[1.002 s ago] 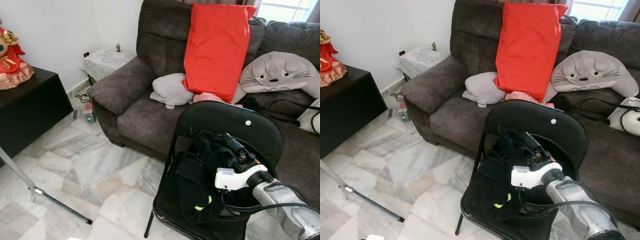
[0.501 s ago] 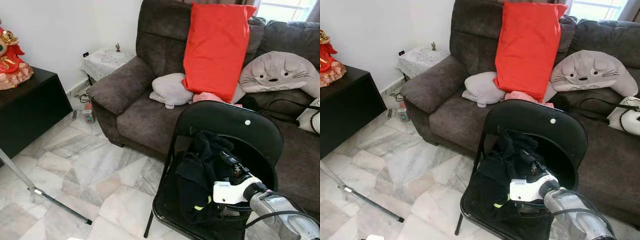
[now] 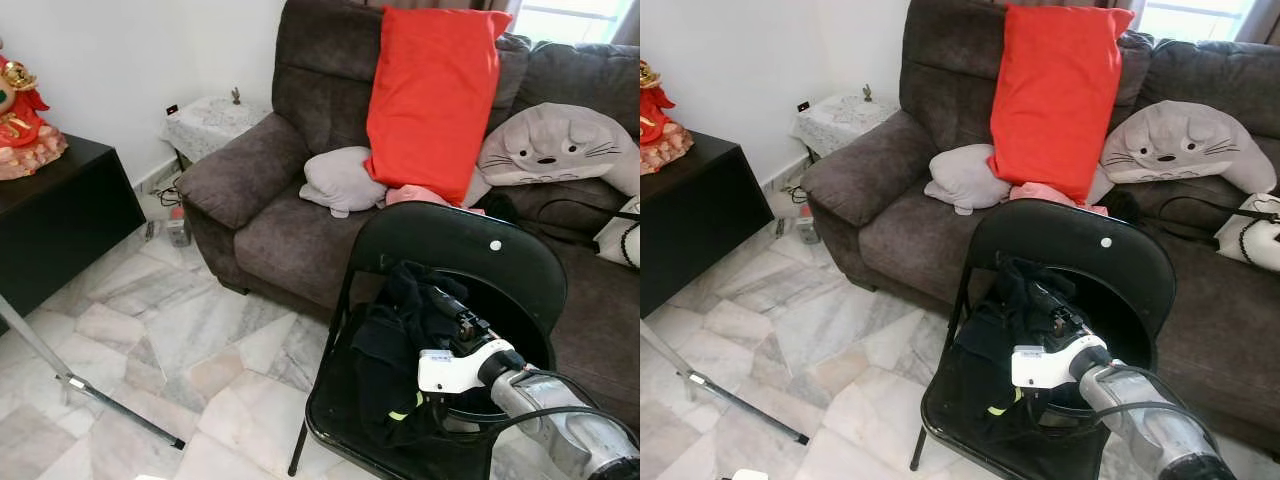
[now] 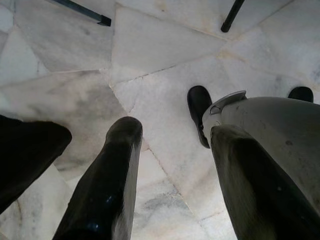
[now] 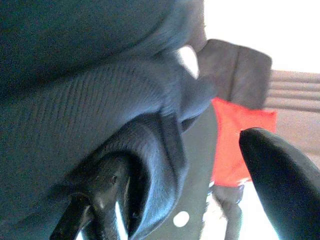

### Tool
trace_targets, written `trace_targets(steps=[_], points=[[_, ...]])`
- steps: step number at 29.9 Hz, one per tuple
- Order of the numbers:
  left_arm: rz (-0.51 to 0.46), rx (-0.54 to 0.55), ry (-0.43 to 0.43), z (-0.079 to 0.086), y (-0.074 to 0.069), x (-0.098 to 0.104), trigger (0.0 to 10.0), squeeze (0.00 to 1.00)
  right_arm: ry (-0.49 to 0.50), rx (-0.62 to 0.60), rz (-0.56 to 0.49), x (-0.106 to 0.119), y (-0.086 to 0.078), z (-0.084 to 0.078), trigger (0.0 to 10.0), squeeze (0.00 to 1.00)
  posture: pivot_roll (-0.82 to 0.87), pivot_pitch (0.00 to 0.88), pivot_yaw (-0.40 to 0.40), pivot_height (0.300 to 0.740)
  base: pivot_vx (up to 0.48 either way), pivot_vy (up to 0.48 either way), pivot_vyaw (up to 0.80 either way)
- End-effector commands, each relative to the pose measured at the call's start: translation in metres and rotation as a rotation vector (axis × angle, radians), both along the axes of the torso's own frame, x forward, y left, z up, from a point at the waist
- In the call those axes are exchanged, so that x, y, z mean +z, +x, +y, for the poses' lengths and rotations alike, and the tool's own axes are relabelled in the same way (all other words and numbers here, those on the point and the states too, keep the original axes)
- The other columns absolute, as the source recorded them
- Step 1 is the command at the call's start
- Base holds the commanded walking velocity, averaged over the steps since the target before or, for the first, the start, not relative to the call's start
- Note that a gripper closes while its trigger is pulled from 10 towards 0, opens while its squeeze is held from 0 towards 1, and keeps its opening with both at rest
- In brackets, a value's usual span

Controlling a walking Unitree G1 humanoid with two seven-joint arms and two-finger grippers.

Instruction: Hang hanger

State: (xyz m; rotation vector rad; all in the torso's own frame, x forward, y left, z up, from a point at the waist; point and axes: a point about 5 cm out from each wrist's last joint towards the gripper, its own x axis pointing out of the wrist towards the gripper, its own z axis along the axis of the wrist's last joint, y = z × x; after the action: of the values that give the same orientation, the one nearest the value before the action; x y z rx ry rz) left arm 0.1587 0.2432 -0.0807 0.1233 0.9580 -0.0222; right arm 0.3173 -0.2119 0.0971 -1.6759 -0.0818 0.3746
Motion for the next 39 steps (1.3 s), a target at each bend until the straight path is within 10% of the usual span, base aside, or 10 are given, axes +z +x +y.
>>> trace_targets(steps=[1,27,28,39], points=[[0.022,0.003,0.007,0.002,-0.006,-0.002,10.0,0.00,-0.017,-0.039,0.007,-0.005,-0.001,-0.005,10.0,0.00,0.03,0.081,0.025,0.740,0.000,0.000,0.00],[0.023,0.000,0.009,0.001,-0.006,-0.002,10.0,0.00,0.026,0.054,0.052,-0.016,0.000,0.014,9.9,0.00,0.03,0.083,0.025,0.740,0.000,0.000,0.00],[0.023,0.001,0.009,0.001,-0.006,-0.002,10.0,0.00,0.024,0.054,0.051,-0.016,0.000,0.014,0.0,0.00,0.03,0.085,0.025,0.740,0.000,0.000,0.00],[0.021,0.003,0.009,0.001,-0.005,-0.002,10.0,0.00,0.028,0.039,0.041,-0.015,0.004,0.010,0.0,0.00,0.03,0.085,0.025,0.740,0.000,0.000,0.00]])
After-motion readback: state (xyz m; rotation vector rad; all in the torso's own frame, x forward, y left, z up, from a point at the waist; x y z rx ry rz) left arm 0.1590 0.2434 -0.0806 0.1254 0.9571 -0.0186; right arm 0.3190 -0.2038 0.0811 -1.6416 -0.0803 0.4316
